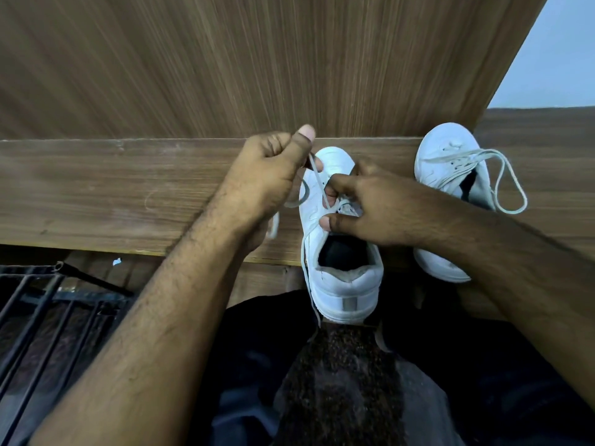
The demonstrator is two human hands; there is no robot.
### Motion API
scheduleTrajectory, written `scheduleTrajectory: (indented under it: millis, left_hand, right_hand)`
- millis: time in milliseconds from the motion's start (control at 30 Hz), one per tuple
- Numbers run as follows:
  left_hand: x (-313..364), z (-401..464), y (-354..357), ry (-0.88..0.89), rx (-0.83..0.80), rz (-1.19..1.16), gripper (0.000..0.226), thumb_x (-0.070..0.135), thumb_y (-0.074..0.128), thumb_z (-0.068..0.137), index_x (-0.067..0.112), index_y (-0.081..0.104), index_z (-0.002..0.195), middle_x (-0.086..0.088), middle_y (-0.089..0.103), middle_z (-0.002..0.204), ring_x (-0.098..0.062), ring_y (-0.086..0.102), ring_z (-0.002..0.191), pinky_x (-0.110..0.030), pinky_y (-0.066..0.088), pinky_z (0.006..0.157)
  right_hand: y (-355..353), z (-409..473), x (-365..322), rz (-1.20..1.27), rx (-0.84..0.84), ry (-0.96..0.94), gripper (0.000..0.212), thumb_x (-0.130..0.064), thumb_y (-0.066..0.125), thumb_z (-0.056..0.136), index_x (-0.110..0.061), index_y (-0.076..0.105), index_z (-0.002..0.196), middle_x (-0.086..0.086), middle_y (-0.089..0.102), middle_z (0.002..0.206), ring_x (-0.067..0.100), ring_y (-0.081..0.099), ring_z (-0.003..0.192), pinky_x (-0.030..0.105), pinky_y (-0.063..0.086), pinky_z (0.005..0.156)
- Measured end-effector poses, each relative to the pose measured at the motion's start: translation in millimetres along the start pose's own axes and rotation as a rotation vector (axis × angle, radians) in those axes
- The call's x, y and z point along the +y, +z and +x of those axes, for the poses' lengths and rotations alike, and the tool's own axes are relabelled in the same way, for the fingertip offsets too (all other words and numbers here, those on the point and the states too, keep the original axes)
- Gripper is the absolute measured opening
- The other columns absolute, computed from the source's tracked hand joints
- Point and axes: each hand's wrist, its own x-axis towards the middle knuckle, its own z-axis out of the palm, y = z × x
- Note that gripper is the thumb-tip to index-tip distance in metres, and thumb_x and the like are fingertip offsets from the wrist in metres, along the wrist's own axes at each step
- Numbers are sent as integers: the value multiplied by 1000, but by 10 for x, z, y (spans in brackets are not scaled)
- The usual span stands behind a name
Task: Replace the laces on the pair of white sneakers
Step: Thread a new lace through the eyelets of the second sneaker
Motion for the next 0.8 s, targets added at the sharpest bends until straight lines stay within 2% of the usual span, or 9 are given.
scheduleTrajectory:
  millis: [67,133,233,333,433,533,667,800]
  left_hand:
    - [42,-31,56,-37,-82,-181,42,31,48,106,-1,59,81,-19,61,71,-20,63,58,-25,53,57]
    - [51,-41,111,-52,-131,-248,40,31,46,107,11,47,72,-7,52,60,-16,55,46,-29,50,55]
    - [-31,10,106,-80,-22,-90,41,30,53,104,18,40,67,5,40,48,-10,35,38,-26,40,49]
    - [-131,69,75,-146,102,32,38,25,61,99,18,42,67,7,39,47,-8,30,35,-19,30,42]
    - [-192,90,120,-196,66,145,26,22,66,95,15,52,75,2,43,55,-7,33,35,-15,28,41]
    - [-235,125,106,-170,59,321,19,26,68,92,9,63,85,1,48,57,-15,43,47,-21,35,48]
    - [-289,119,53,-243,-27,477,9,19,70,89,10,69,90,0,59,67,-18,53,60,-22,38,54]
    - [-285,64,55,-270,-146,632,15,32,74,88,17,72,90,3,69,77,-11,58,64,-20,42,52]
  right_hand:
    - [-7,1,3,-18,4,-1,45,-61,60,83,-33,59,118,7,47,118,24,50,105,35,42,87]
    - [1,3,-10,-13,9,13,45,-59,62,80,-34,58,117,6,48,116,26,52,108,37,44,91]
    - [18,-1,-39,29,16,38,33,-54,66,77,-43,57,106,-3,44,107,20,52,98,32,40,79]
    - [13,-10,-49,68,-4,85,31,-51,68,79,-44,57,107,-6,40,106,17,51,89,31,38,74]
    - [21,-11,-46,71,0,85,30,-49,68,81,-44,57,107,-4,41,108,19,51,93,32,37,74]
    - [8,-14,-45,90,11,64,29,-49,71,82,-42,60,107,-2,46,108,19,51,97,32,38,77]
    - [-47,-20,15,154,27,26,30,-48,74,82,-38,68,109,-5,57,102,10,52,85,28,37,75]
    - [-54,-23,13,127,25,27,29,-46,74,84,-38,67,111,-7,55,102,11,50,89,27,34,74]
